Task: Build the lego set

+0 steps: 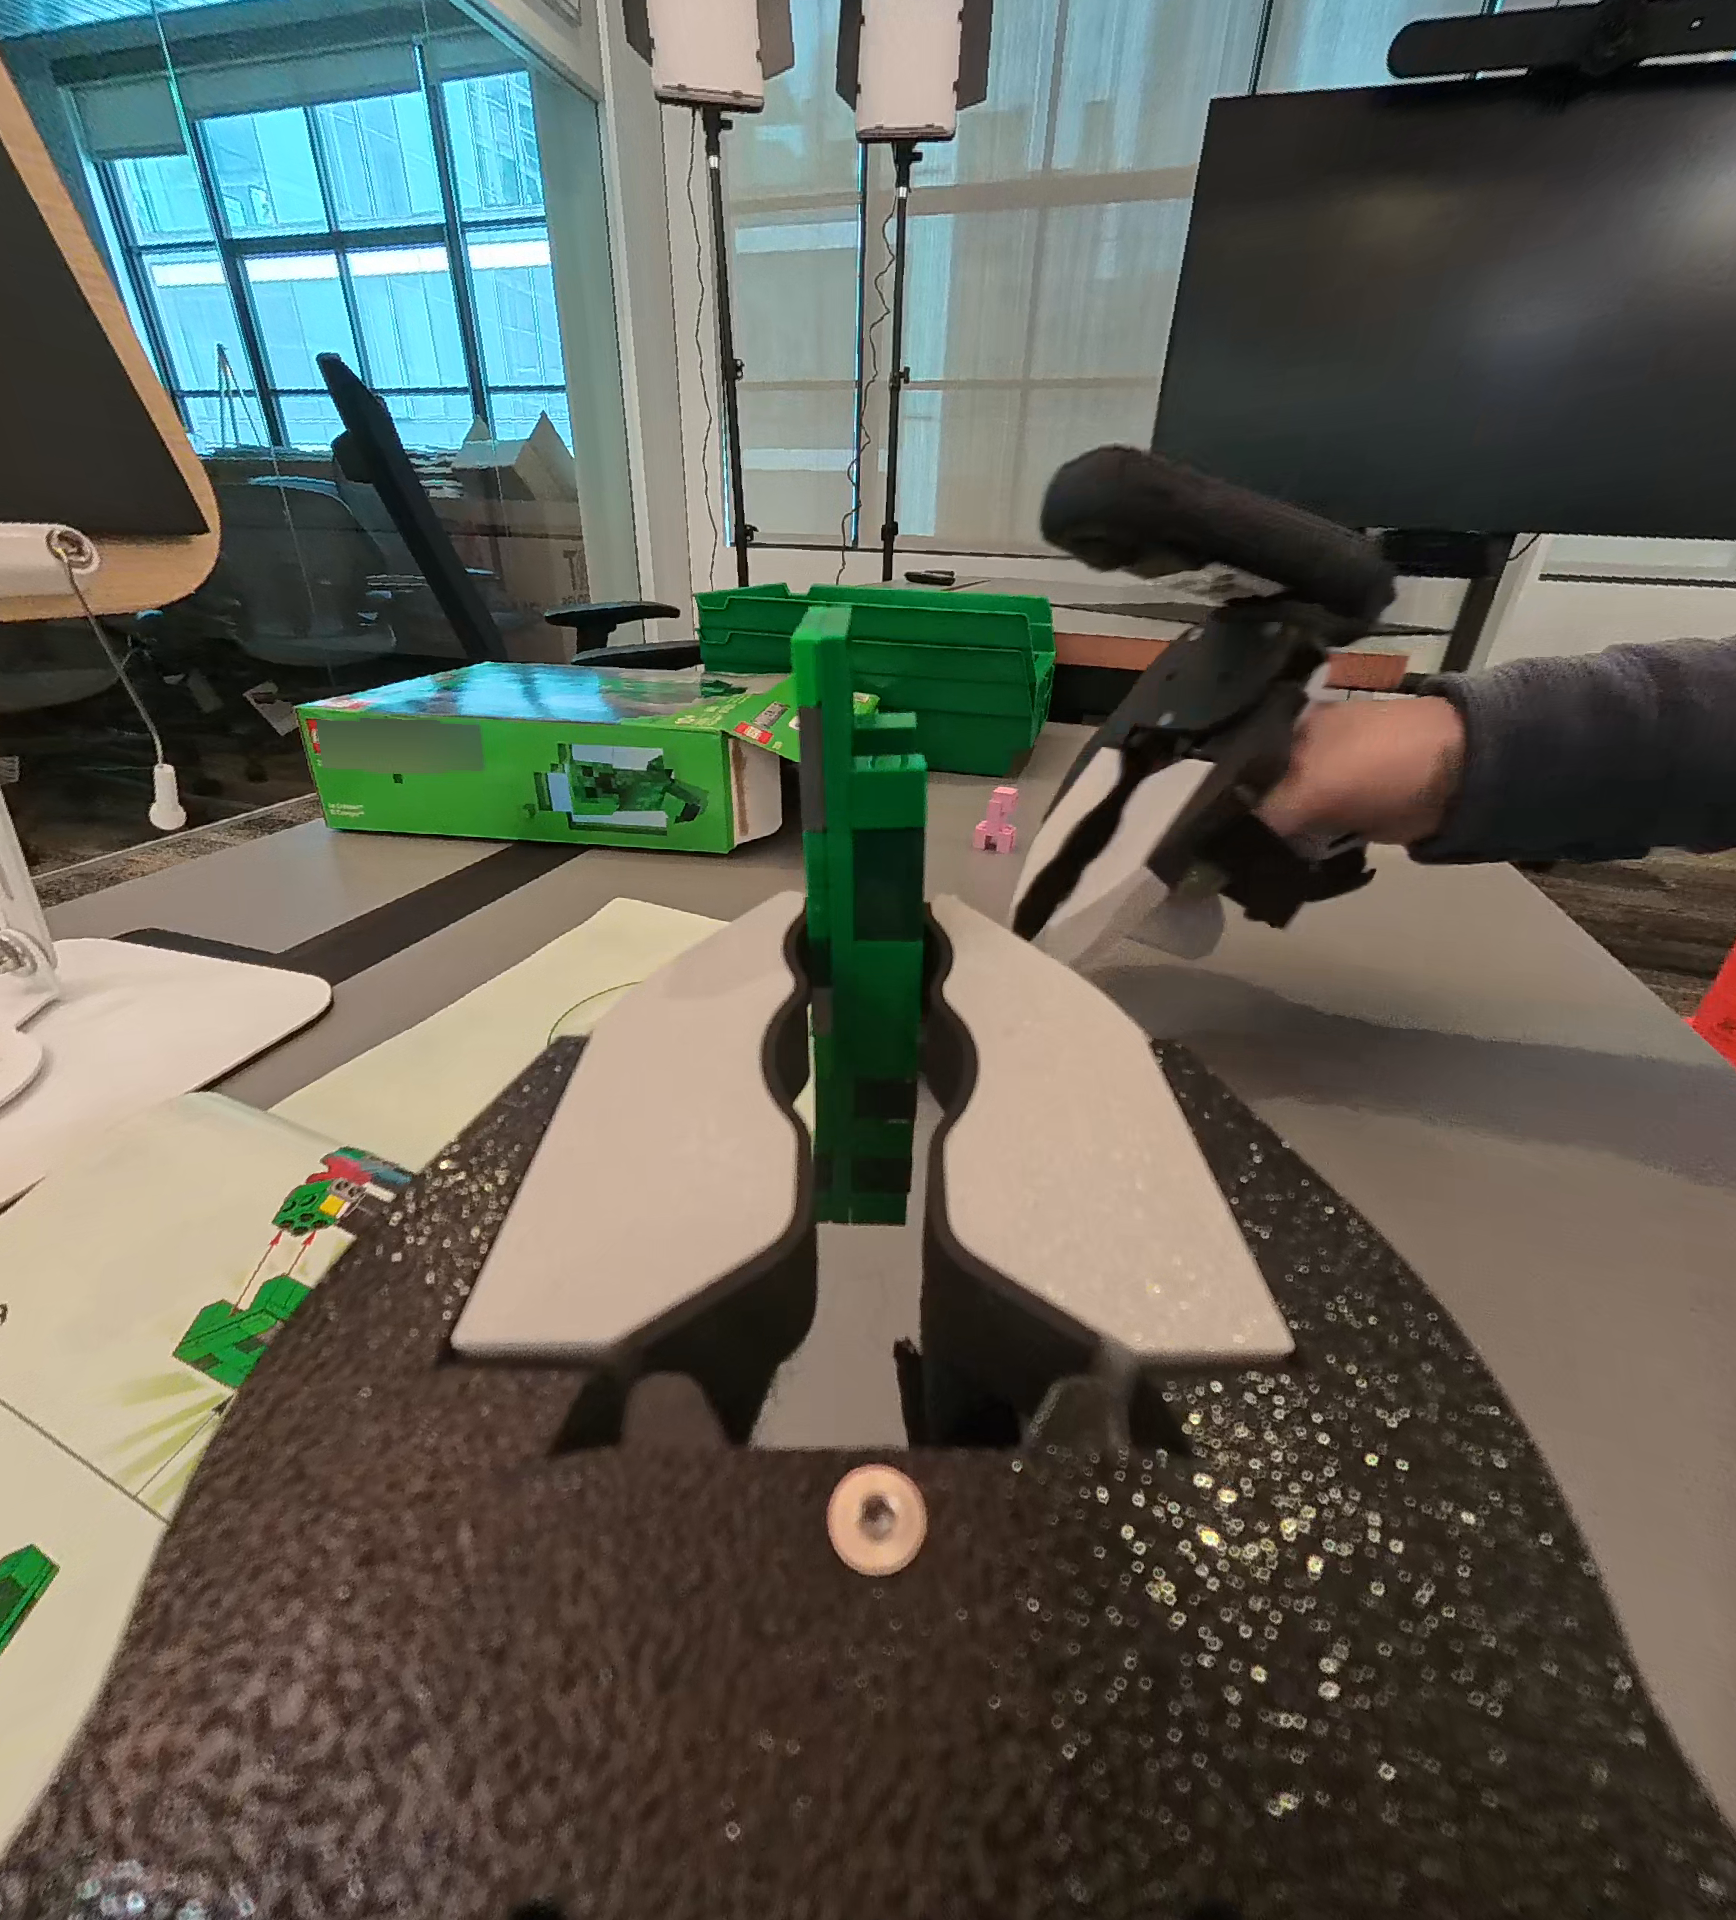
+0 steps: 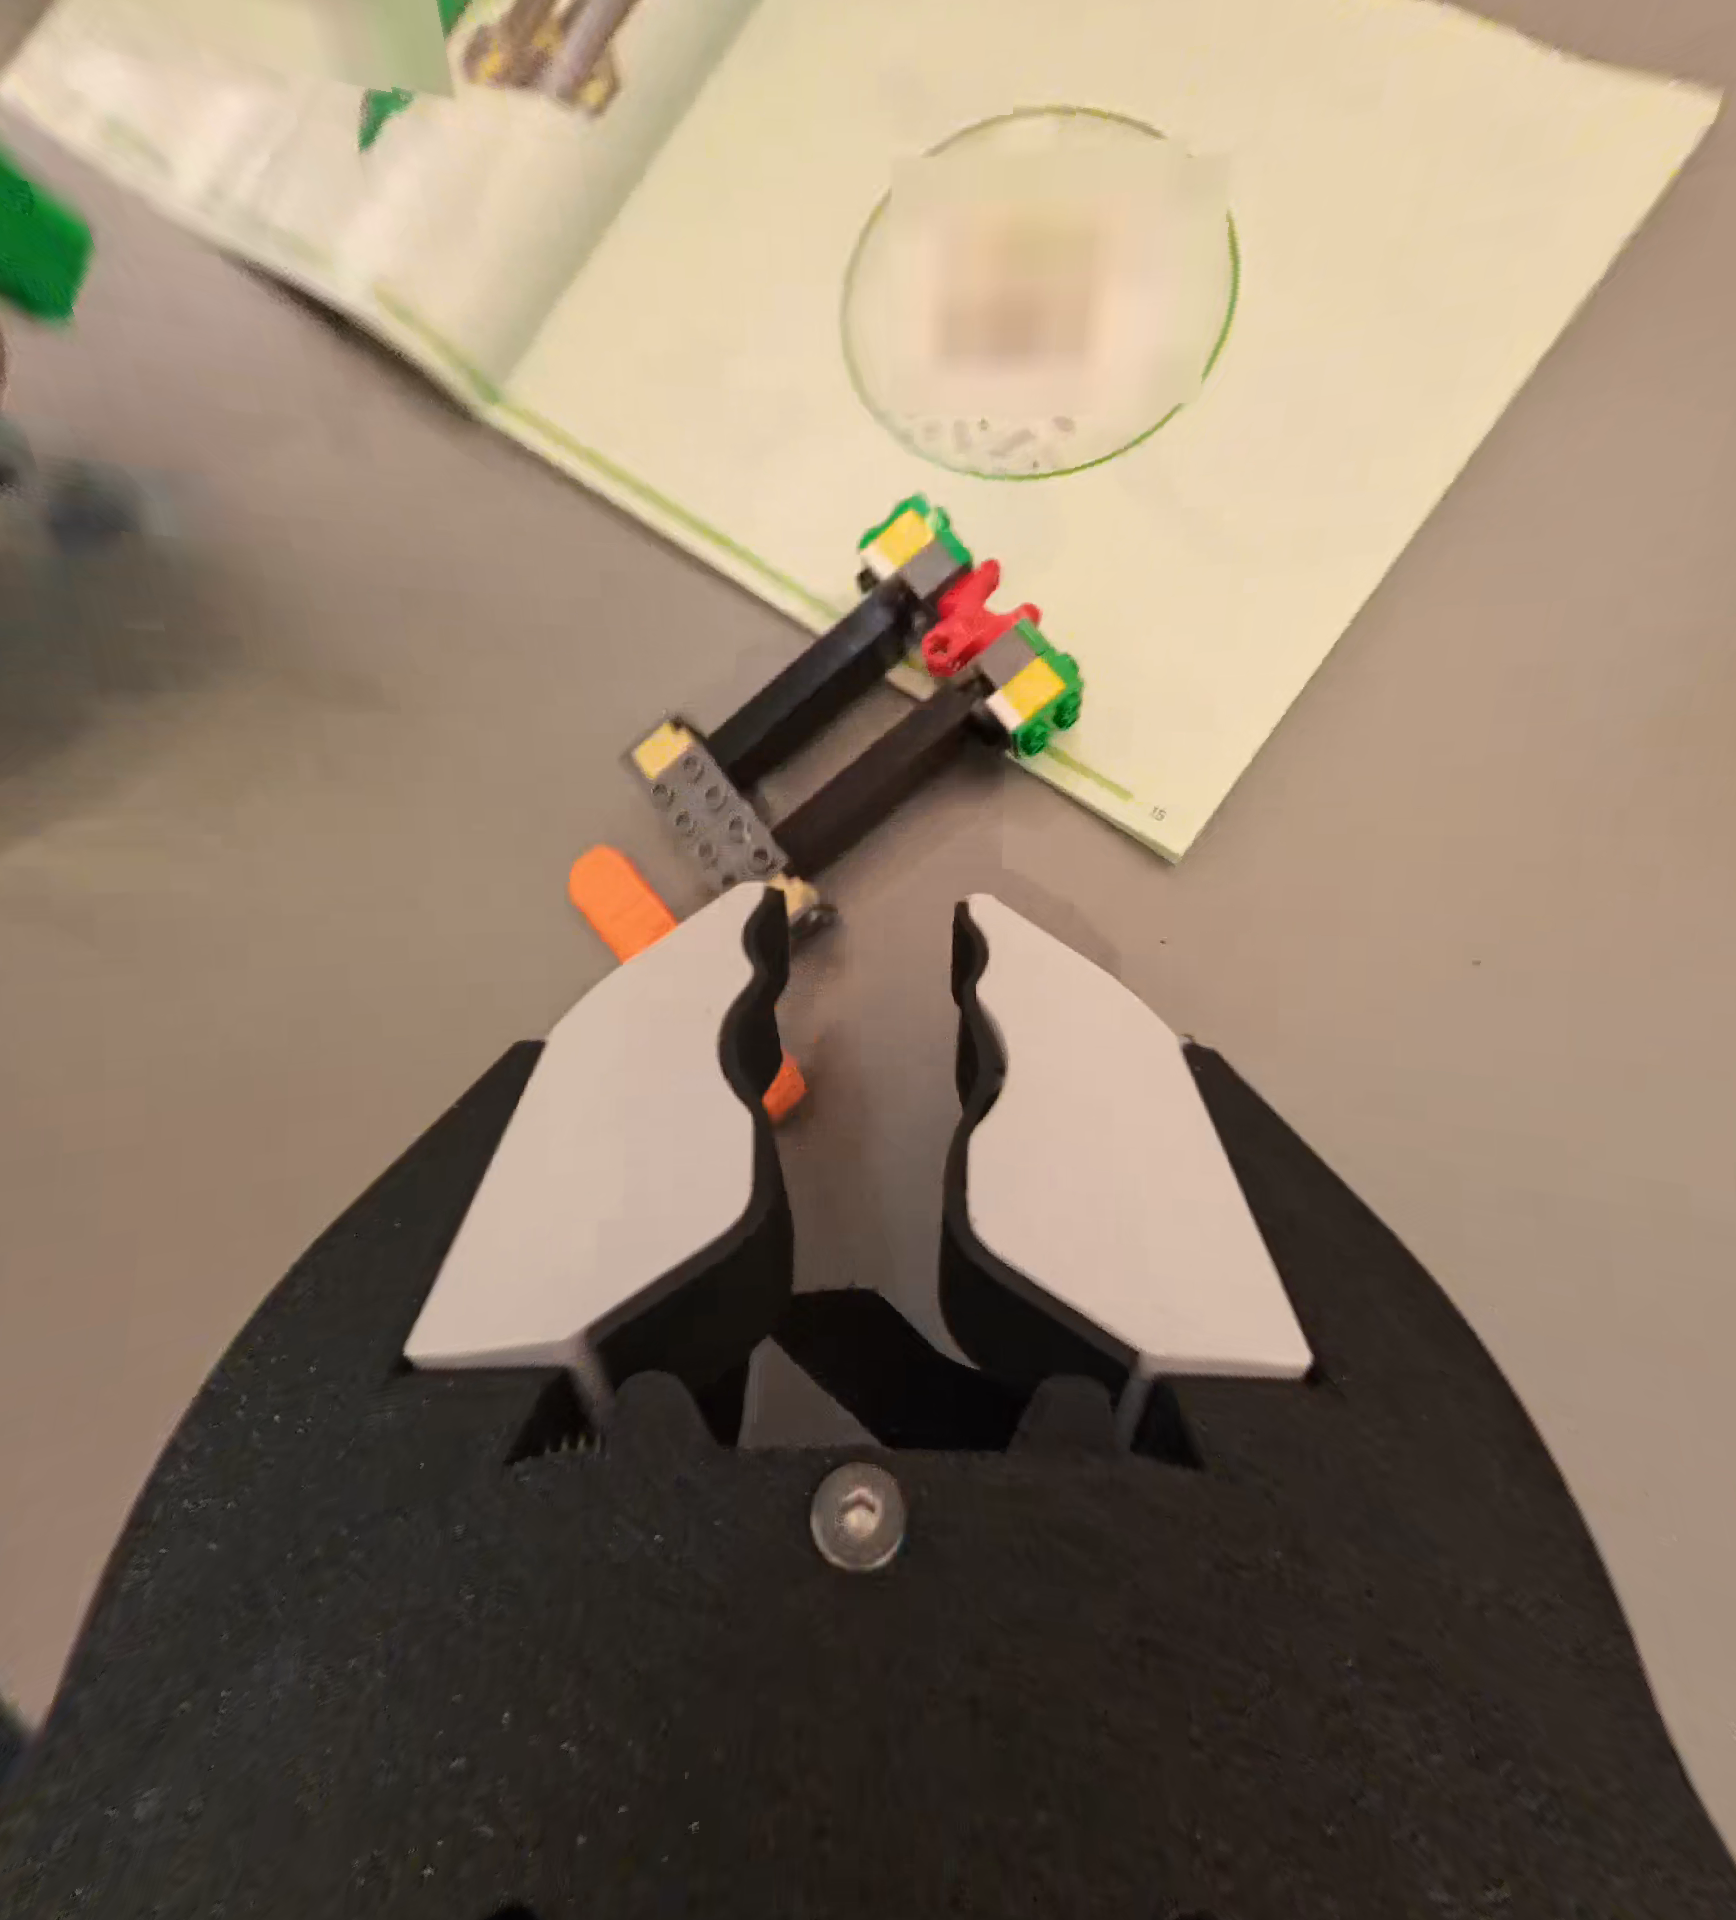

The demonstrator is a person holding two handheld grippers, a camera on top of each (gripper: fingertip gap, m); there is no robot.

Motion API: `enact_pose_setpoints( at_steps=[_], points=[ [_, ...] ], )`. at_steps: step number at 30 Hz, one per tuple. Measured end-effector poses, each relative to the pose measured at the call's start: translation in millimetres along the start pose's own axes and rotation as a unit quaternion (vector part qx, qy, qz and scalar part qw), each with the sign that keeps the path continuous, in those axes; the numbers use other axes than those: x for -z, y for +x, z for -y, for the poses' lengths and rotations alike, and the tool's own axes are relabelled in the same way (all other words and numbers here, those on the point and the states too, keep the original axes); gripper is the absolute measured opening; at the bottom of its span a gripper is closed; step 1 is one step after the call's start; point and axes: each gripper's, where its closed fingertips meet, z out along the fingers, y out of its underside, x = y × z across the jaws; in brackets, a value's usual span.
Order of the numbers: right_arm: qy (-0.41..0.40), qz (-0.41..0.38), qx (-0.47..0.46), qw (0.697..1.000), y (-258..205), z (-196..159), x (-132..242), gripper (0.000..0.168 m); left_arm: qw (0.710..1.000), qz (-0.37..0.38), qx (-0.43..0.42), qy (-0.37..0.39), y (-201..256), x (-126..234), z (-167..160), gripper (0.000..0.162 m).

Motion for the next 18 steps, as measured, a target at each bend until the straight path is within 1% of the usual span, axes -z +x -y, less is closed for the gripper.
enact_pose_setpoints(
  at_steps=[2,4,7,9,10,11,13,14,16,18],
  points=[
    [-0.006,0.029,-0.065,0.997,0.5,5.9,-6.2,0.028,1.000,0.001,-0.001,0.001,-0.4,0.4,0.6,0.017],
    [-0.008,0.048,-0.100,0.994,1.2,10.8,-10.4,0.028,1.000,0.002,0.001,0.003,-1.4,1.0,1.1,0.017],
    [0.001,0.044,-0.100,0.994,8.3,15.4,-10.9,0.030,1.000,0.004,0.003,0.006,-3.0,2.2,2.6,0.017],
    [0.040,0.059,-0.089,0.994,6.9,24.0,-5.7,0.037,1.000,0.003,0.004,0.007,-3.3,2.4,3.1,0.017],
    [0.076,0.075,-0.080,0.991,2.5,31.6,-0.3,0.041,1.000,0.000,0.005,0.007,-2.7,2.1,3.2,0.017],
    [0.121,0.094,-0.065,0.986,-5.3,41.5,7.9,0.040,1.000,-0.004,0.006,0.006,-1.9,1.7,3.1,0.017],
    [0.209,0.148,-0.015,0.967,-35.7,61.2,28.9,0.041,1.000,-0.027,0.007,0.011,4.6,0.4,4.0,0.017],
    [0.237,0.174,0.011,0.956,-53.7,68.0,37.4,0.043,0.999,-0.048,0.014,0.020,10.9,-0.2,6.5,0.017],
    [0.245,0.214,0.070,0.943,-89.4,70.7,41.6,0.050,0.992,-0.097,0.051,0.054,23.4,-0.9,14.3,0.017],
    [0.243,0.241,0.121,0.932,-120.1,70.3,35.9,0.056,0.977,-0.159,0.109,0.094,36.0,0.9,23.5,0.017]
  ],
)
